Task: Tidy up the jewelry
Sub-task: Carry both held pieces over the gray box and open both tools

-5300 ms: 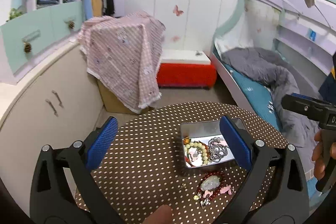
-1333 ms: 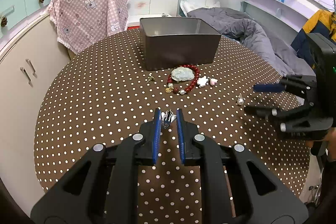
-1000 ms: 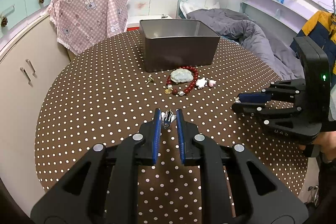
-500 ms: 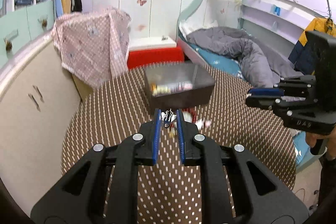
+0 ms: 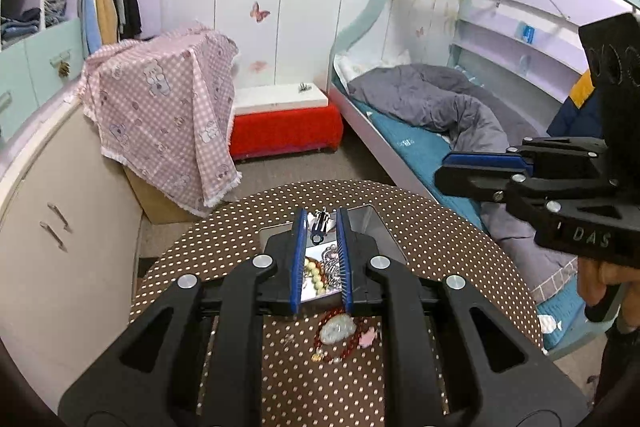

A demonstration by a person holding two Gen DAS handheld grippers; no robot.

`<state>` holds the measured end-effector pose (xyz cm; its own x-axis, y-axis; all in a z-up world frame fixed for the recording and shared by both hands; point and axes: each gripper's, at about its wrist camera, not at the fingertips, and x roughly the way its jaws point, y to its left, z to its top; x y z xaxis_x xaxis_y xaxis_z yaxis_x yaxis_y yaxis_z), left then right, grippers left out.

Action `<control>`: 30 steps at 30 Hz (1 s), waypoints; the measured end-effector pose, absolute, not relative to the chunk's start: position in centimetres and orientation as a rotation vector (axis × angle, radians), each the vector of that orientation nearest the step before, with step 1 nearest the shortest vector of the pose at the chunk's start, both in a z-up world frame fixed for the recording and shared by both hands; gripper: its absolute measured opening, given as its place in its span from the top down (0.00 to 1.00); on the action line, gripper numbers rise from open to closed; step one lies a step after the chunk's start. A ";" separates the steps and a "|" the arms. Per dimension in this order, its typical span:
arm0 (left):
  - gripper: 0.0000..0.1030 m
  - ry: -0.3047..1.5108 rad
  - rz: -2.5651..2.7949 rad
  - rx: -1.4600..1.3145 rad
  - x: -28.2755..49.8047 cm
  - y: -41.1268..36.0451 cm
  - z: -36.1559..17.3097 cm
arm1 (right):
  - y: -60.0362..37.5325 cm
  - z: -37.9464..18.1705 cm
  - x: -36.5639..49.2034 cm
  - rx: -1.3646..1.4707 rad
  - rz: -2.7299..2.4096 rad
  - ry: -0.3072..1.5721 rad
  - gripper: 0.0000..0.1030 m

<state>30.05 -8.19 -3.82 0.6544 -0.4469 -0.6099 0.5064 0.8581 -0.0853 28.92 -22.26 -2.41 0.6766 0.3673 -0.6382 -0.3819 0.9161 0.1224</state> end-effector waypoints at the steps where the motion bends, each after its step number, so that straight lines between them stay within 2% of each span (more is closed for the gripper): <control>1: 0.86 0.676 -0.542 0.095 30.6 -8.5 -4.0 | -22.3 -2.6 29.3 -0.013 0.422 0.721 0.85; 6: 0.85 0.720 -0.534 0.093 33.0 -9.5 -5.5 | -22.5 -4.8 31.9 0.044 0.424 0.785 0.85; 8: 0.80 0.728 -0.519 0.091 33.7 -9.5 -6.0 | -22.9 -5.4 32.9 0.088 0.409 0.798 0.83; 9: 0.49 0.739 -0.505 0.086 34.2 -9.3 -6.3 | -23.2 -5.8 33.4 0.114 0.396 0.808 0.80; 10: 0.12 0.736 -0.479 0.077 34.3 -9.0 -6.3 | -23.6 -6.1 33.8 0.135 0.385 0.816 0.71; 11: 0.08 0.694 -0.434 0.065 34.1 -8.4 -6.2 | -23.9 -6.2 34.2 0.156 0.369 0.818 0.63; 13: 0.07 0.671 -0.428 0.038 33.9 -7.6 -6.0 | -24.9 -6.5 34.1 0.192 0.312 0.807 0.18; 15: 0.07 0.681 -0.398 0.032 33.7 -6.8 -6.0 | -25.9 -6.2 33.5 0.229 0.293 0.773 0.08; 30: 0.07 0.519 -0.266 0.029 24.6 -2.5 -3.3 | -28.1 -3.3 25.8 0.231 0.229 0.624 0.08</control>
